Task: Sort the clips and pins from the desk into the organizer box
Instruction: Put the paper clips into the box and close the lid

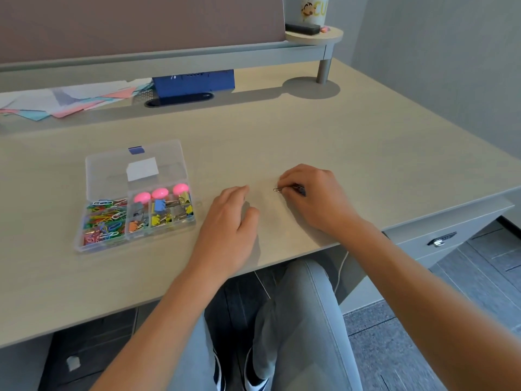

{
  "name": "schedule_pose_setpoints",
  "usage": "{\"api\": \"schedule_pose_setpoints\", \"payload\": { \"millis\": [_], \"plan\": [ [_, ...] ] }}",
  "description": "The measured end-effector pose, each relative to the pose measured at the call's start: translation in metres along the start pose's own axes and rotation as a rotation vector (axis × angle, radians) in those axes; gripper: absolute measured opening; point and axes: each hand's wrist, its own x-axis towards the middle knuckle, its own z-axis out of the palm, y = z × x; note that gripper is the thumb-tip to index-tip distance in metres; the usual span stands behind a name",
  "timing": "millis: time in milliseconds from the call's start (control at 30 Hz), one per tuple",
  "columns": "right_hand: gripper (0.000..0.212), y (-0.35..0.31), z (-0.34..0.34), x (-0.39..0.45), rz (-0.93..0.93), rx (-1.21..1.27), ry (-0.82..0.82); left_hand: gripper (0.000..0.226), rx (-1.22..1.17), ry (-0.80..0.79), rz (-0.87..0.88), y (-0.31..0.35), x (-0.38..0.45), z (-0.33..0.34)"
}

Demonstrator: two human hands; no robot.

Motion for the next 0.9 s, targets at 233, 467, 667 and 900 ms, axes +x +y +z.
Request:
{"api": "schedule_pose_setpoints", "payload": {
  "millis": [233,467,667,900],
  "plan": [
    [0.027,0.007,-0.017,-0.018,0.212,0.190,0.177,0.070,0.462,0.004,0.119,0.011,0.029,0.015],
    [0.027,0.031,-0.037,-0.025,0.460,0.288,0.325,0.093,0.732,-0.061,0.289,0.037,0.075,0.046],
    [0.026,0.034,-0.039,-0.024,0.464,0.285,0.333,0.054,0.866,-0.142,0.695,0.038,0.111,0.052],
    [0.022,0.040,-0.034,-0.023,0.479,0.322,0.352,0.010,0.987,-0.201,0.869,0.037,0.134,0.054]
  ]
}}
